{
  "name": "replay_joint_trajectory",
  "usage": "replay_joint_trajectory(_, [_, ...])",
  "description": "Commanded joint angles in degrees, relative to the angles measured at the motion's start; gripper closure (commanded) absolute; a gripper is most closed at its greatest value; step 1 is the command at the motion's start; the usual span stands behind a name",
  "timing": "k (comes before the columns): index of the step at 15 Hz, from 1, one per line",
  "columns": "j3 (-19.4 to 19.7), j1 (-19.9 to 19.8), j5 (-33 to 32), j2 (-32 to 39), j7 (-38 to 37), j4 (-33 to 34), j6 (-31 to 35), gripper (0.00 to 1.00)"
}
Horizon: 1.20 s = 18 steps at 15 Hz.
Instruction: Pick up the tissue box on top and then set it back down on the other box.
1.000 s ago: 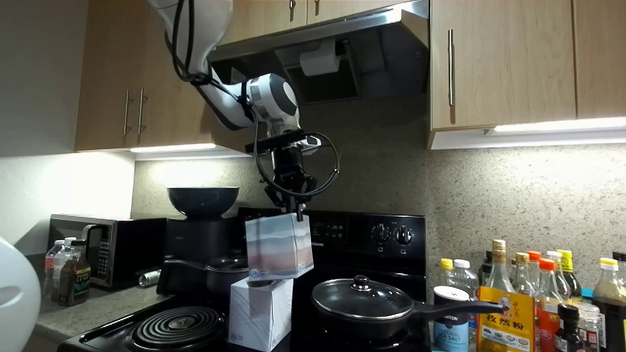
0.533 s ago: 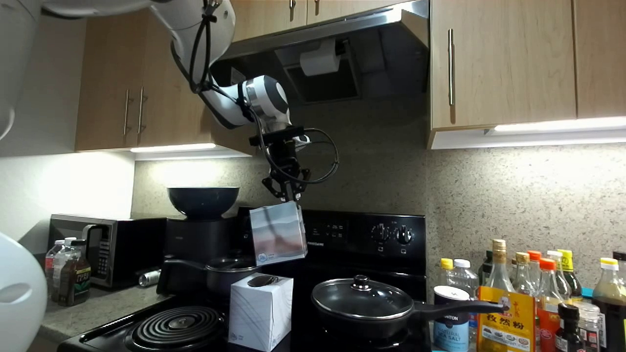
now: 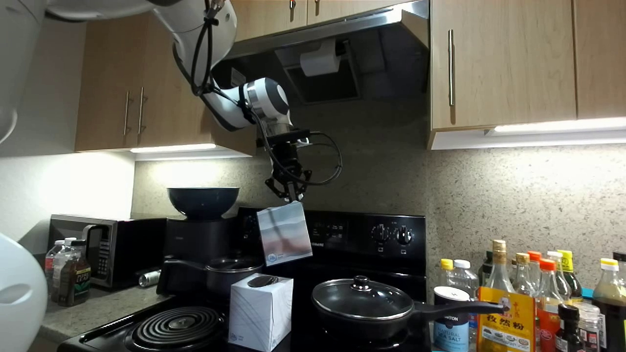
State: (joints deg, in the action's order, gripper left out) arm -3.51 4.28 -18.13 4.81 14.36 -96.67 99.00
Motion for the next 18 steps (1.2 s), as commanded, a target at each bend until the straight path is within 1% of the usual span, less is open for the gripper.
replay_joint_trajectory(1, [0.1,-0.9,-1.7,2.0,10.5,1.8,5.7,0.97])
replay_joint_trajectory(3, [0.1,-1.2,-1.1,3.3,16.3,2.7,9.0,0.97])
replay_joint_trajectory(5, [0.0,-1.7,1.1,4.0,22.2,3.2,12.1,0.97])
replay_joint_trajectory(6, [0.1,-1.0,-0.2,3.0,16.3,2.0,9.7,0.87])
replay_joint_trajectory(8, [0.2,-1.1,-0.1,3.8,19.0,2.6,11.0,0.87])
replay_joint_trajectory(10, [0.2,-1.1,-0.1,4.1,19.5,2.9,11.1,0.87])
replay_joint_trajectory(11, [0.1,-1.1,-0.1,4.1,19.6,2.9,11.1,0.97])
replay_joint_trajectory(12, [-0.4,-1.7,1.7,3.2,25.2,1.7,14.9,0.97])
replay_joint_trajectory(13, [-0.6,-1.8,1.8,3.0,27.9,1.3,17.0,0.97])
replay_joint_trajectory(14, [-0.7,-1.9,2.3,3.1,30.3,1.4,18.3,0.97])
replay_joint_trajectory(16, [-1.3,-2.0,5.4,2.9,35.6,1.3,20.7,0.97])
replay_joint_trajectory(18, [-1.7,-2.3,11.2,2.7,40.9,1.0,20.3,0.97])
